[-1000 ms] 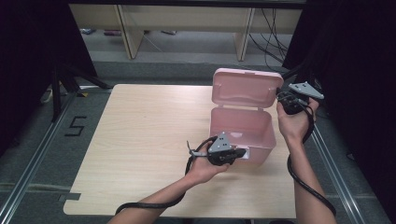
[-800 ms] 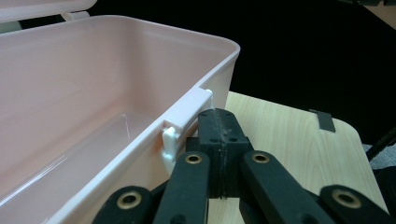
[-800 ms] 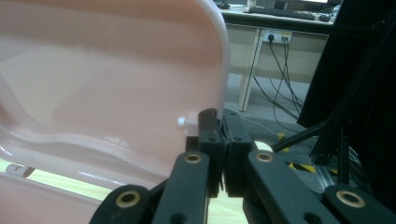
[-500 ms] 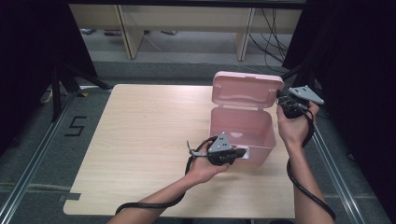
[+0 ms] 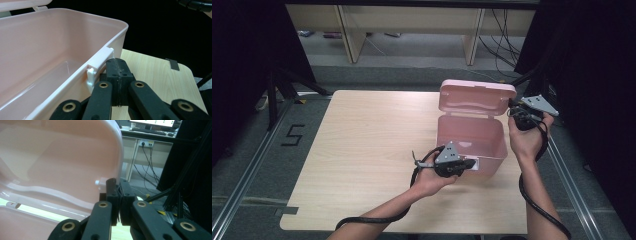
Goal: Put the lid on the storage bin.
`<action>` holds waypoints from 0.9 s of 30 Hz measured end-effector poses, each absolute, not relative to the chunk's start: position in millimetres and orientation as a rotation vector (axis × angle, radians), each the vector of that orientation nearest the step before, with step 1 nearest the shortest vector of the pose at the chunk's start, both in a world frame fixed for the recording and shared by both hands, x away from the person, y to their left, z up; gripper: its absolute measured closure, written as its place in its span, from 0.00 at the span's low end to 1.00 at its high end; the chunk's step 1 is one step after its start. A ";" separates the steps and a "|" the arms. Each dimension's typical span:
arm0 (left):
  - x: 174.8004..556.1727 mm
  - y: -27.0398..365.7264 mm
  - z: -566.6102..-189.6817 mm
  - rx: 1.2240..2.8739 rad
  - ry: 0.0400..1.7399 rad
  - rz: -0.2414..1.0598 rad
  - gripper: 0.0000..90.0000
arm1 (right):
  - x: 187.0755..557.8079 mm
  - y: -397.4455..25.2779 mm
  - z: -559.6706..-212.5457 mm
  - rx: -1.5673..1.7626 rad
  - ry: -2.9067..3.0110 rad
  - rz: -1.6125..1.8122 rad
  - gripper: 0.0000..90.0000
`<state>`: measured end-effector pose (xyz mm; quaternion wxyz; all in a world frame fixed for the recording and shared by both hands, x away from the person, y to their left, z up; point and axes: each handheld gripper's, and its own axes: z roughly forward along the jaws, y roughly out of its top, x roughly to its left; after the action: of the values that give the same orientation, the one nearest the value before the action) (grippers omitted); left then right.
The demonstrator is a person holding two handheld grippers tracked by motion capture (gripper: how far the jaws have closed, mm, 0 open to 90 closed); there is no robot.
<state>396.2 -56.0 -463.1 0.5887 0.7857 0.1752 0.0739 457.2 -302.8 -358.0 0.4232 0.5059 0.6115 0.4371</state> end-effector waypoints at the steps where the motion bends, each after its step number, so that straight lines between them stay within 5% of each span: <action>1: 396.2 -56.0 -463.1 1.830 0.409 0.172 1.00 | 457.6 -303.9 -358.0 1.249 1.537 1.087 0.99; 27: 395.9 -56.0 -463.2 1.830 0.408 0.173 1.00 | 443.6 -303.2 -364.3 1.217 1.532 1.077 0.99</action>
<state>395.9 -56.0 -463.2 0.5884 0.7858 0.1752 0.0745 443.6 -303.2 -364.3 0.4387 0.4897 0.6164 0.4333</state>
